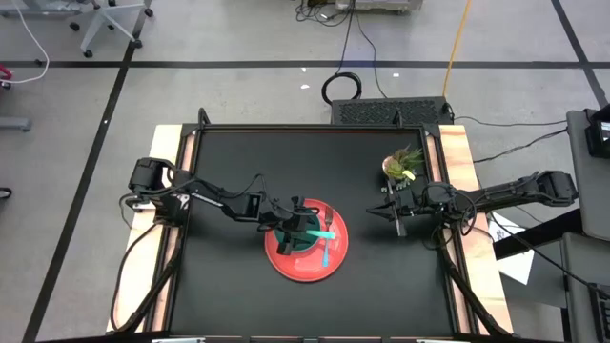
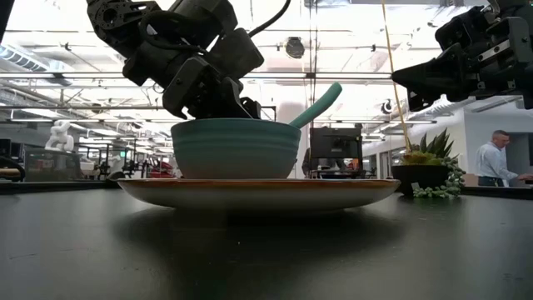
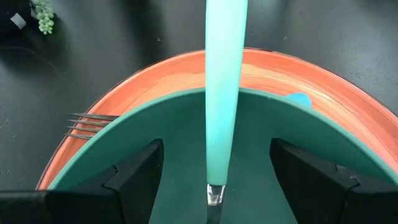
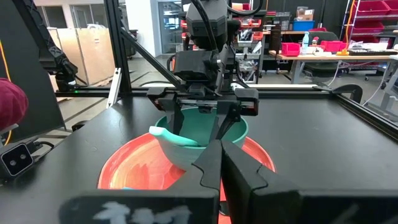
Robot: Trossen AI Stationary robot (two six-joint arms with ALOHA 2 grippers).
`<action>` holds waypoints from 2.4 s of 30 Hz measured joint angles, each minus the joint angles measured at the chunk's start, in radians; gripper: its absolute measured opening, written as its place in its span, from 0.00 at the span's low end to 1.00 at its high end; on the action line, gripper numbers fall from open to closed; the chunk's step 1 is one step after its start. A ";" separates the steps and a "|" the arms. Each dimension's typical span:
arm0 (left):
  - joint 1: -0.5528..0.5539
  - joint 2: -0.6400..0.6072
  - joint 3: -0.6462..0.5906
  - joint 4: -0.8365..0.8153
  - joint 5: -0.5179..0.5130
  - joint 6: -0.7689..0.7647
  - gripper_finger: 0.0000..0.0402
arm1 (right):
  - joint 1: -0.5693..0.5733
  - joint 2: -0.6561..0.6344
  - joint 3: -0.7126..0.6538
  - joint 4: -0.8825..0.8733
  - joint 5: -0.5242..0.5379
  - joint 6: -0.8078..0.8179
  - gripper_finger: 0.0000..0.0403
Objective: Set table place
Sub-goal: Return to Home Position
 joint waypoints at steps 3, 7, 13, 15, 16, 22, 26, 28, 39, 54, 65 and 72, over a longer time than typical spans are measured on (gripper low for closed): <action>0.000 -0.010 0.000 -0.007 0.000 0.000 0.73 | 0.000 0.000 0.000 0.000 0.000 0.000 0.00; 0.000 -0.054 0.002 -0.037 0.001 0.000 0.73 | 0.000 0.000 0.000 0.000 0.000 0.000 0.00; 0.000 -0.133 0.002 -0.113 -0.014 0.007 0.73 | 0.002 0.000 0.000 0.000 0.000 0.011 0.00; 0.000 -0.156 0.002 -0.141 -0.029 0.007 0.73 | 0.002 0.000 0.000 0.000 0.000 0.011 0.00; 0.000 -0.164 0.001 -0.150 -0.033 0.007 0.73 | 0.002 0.000 0.000 0.000 0.000 0.011 0.00; 0.000 -0.186 0.001 -0.156 -0.036 0.011 0.73 | 0.002 0.000 0.000 -0.002 0.000 0.014 0.00; 0.000 -0.186 0.001 -0.160 -0.036 0.010 0.73 | 0.002 0.000 0.000 0.000 0.000 0.014 0.00; 0.000 -0.185 0.001 -0.167 -0.036 0.009 0.73 | 0.002 0.000 0.000 -0.001 0.000 0.014 0.00; 0.018 -0.226 0.000 -0.172 -0.045 0.054 0.73 | 0.002 0.000 0.000 -0.001 0.000 0.014 0.00; 0.146 -0.497 0.000 -0.287 0.045 0.019 0.73 | 0.002 0.000 0.000 0.000 -0.001 0.014 0.00; 0.202 -0.580 0.000 -0.385 0.183 0.029 0.73 | 0.002 0.000 0.000 -0.001 -0.001 0.014 0.00; 0.213 -0.582 0.001 -0.366 0.203 0.052 0.73 | 0.002 0.000 0.000 -0.006 -0.001 0.015 0.00</action>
